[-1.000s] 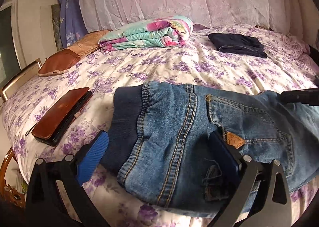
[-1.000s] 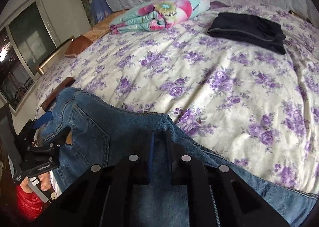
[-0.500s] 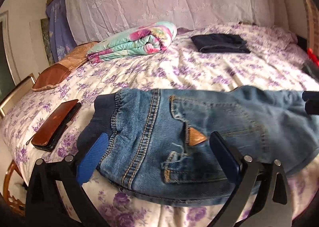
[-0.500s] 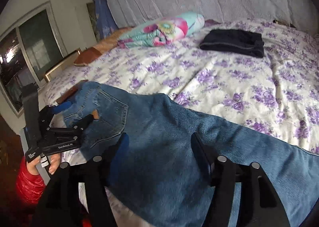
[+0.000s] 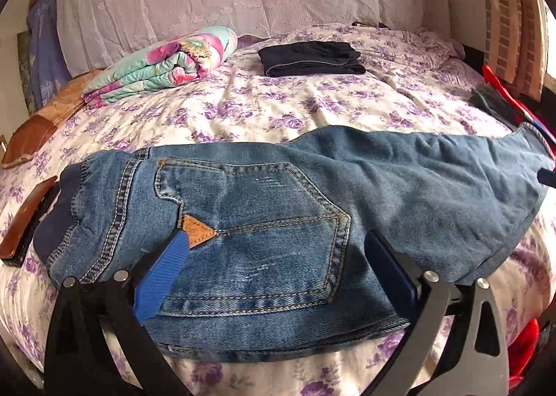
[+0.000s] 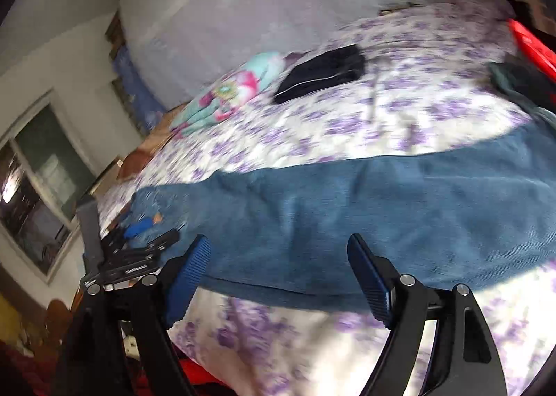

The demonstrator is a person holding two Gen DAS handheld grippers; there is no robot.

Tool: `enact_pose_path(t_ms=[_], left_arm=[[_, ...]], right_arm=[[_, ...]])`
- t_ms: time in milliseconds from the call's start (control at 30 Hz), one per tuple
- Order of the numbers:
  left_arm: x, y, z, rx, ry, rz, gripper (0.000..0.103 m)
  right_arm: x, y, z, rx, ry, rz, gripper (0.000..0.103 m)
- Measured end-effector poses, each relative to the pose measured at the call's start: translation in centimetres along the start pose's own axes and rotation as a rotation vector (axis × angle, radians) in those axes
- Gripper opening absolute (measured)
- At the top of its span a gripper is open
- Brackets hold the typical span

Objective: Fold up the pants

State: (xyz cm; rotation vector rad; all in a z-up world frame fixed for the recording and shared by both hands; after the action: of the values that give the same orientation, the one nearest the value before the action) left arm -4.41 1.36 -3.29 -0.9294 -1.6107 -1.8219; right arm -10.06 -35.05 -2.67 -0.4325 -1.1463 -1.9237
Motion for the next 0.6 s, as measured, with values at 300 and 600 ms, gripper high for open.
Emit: enact_pose_path(t_ms=[300, 600], left_arm=[[-1.3, 1.2, -5.3, -0.087, -0.114, -0.004, 0.099], [-1.4, 0.5, -4.7, -0.069, -0.147, -0.032, 0.098]], right_arm=[[3.9, -1.5, -13.4, -0.534, 0.129, -0.041, 0.082], [2.9, 0.7, -15.7, -0.616, 0.098, -0.173, 0.081]])
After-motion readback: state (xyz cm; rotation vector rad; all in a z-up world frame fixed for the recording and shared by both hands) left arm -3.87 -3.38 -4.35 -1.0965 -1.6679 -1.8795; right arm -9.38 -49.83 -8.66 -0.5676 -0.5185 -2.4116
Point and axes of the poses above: each gripper's, at about its wrist camera, not at the fingertips, and x roughly against the way its jaws point, z to its left, y to its top, the point moved 3 cm from there along -x, roughly the way its jaws point, and after that the axes turned 12 degrees about z, right-handed, at the moved point
